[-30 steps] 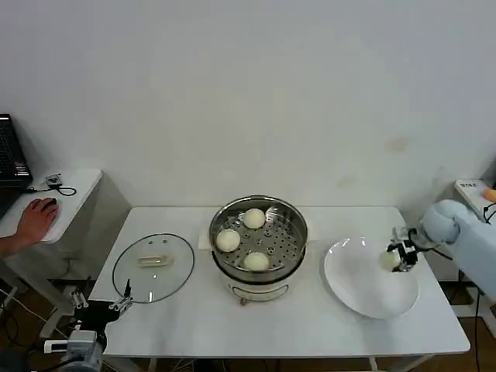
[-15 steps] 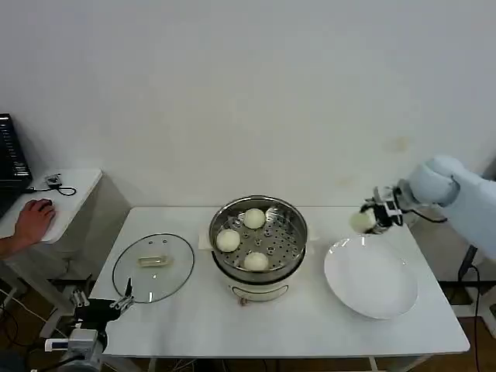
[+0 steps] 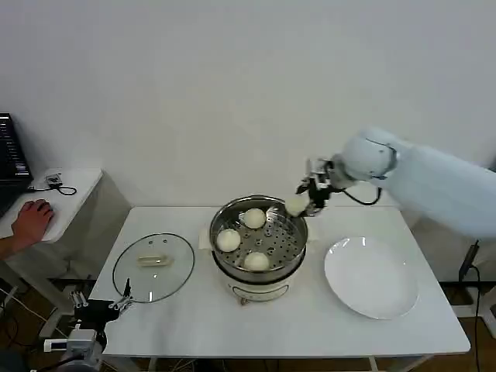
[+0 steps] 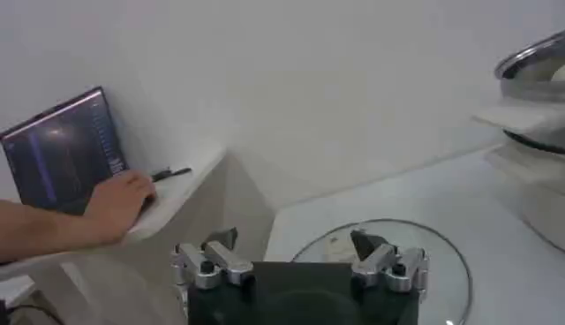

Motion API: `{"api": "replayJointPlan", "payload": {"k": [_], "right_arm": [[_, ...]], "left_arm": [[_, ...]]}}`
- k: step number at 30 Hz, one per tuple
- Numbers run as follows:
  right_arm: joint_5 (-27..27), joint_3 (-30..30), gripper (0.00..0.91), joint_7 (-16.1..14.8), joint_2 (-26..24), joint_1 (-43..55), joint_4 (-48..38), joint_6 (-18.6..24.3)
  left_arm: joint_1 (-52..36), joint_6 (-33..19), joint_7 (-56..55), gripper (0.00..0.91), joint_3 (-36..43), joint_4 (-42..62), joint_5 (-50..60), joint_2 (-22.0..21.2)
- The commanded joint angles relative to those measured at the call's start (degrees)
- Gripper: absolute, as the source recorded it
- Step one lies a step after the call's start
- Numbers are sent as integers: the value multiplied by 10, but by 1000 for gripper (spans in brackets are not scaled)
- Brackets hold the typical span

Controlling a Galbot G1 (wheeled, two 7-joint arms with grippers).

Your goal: Take steamed baozi put them in steamer then cover it.

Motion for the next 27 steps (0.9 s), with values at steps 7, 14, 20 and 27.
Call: {"api": "replayJointPlan", "payload": {"k": [7,14,20,27], "right_arm": [[114,-81,665,68,118,-5,-32,-99],[77,-78,665,50,109,-31,-50,-92],[48,-78,665,37,99,-41,-50,-87],[24,-76,665,30,96,-50,-59,-79]], "left_arm": [[-3,-1,0,907,-2,3,-2,1],[-5,-1,0,907,-5,7,-3,2],[-6,-2,0,907,-5,11,-4,1],[-6,-2,0,907,-6,12,-4,1]]}}
